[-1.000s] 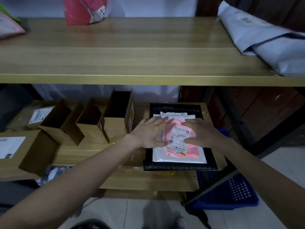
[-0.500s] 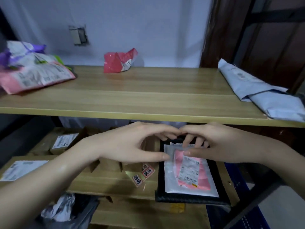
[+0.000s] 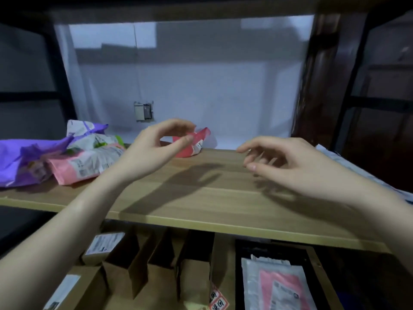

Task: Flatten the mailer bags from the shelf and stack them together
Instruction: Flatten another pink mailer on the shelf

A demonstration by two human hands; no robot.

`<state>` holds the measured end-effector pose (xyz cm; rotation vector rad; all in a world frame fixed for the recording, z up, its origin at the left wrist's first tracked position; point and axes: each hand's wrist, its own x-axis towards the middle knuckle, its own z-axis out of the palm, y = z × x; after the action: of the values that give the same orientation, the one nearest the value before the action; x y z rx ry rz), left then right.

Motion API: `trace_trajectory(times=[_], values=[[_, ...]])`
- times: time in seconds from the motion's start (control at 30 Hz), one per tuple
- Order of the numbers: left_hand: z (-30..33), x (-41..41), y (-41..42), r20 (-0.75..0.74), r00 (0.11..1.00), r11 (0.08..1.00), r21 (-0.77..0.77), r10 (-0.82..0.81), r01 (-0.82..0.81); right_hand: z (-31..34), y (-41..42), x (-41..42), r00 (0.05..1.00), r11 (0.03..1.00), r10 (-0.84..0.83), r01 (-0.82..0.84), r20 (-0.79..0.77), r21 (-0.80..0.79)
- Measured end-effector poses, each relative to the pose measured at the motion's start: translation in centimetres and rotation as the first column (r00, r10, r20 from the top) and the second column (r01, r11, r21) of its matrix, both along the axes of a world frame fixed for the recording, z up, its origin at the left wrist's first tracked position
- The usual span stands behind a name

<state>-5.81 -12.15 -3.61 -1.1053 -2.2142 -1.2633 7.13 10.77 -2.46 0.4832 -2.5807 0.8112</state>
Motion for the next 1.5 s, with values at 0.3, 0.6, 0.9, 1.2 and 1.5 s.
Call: trace_trajectory(times=[0.3,0.6,0.9,1.2,1.5], values=[[-2.2,-11.0,4.3,-0.247,0.869,0.801,-0.34,0.429,-0.492,0.4,2.1,-6.7,0.973,0.969,-0.202,0.216,-0.115,0.12],[-2.9,-14.3,5.4,-0.21,0.819,0.746,-0.34,0.534,-0.574,-0.3,4.1,-9.8,0.965,0.968,-0.232,0.242,-0.124,0.072],[-1.3,-10.4,6.0,0.042,0.98,0.955,0.218,0.196,-0.201,-2.7,5.5,-11.6,0.919,0.931,-0.366,0.362,-0.146,-0.052],[-1.6,-8.9,8.0,0.302,0.925,0.897,0.434,-0.23,0.081,-2.0,6.3,-11.8,0.951,0.767,-0.306,0.269,0.036,-0.583],[-1.3,-9.0,11.3,0.451,0.892,0.856,0.473,-0.033,-0.208,-2.5,6.1,-12.1,0.965,0.698,-0.261,0.178,-0.015,-0.694]])
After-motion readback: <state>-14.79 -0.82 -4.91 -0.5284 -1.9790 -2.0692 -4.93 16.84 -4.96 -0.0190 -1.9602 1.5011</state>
